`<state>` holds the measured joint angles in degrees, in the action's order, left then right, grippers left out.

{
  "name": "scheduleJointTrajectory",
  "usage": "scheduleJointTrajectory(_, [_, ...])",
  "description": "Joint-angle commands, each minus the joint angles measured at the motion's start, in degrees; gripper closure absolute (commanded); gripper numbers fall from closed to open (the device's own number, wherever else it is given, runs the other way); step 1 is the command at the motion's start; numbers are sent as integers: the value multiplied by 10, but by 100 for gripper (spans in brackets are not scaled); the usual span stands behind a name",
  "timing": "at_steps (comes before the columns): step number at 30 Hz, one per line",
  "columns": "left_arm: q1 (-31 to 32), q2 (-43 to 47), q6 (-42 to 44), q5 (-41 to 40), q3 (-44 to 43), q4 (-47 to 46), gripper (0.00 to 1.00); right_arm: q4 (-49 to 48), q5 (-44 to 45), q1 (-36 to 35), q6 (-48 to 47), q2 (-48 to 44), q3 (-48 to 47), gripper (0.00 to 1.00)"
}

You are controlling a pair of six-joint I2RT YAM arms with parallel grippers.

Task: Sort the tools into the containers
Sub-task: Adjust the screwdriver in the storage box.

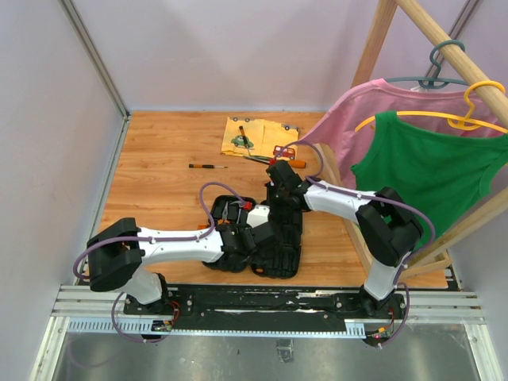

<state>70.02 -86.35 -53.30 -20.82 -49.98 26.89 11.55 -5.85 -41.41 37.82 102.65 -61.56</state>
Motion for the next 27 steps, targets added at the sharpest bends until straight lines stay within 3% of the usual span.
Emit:
scheduleJointTrajectory(1, [11, -37, -9, 29, 31, 18, 81, 111, 95, -14, -42, 103, 36, 99])
scheduleJointTrajectory(20, [24, -66, -20, 65, 64, 18, 99, 94, 98, -19, -39, 151, 76, 99])
scheduleJointTrajectory(27, [29, -83, -28, 73, 66, 18, 100, 88, 92, -19, -42, 151, 76, 99])
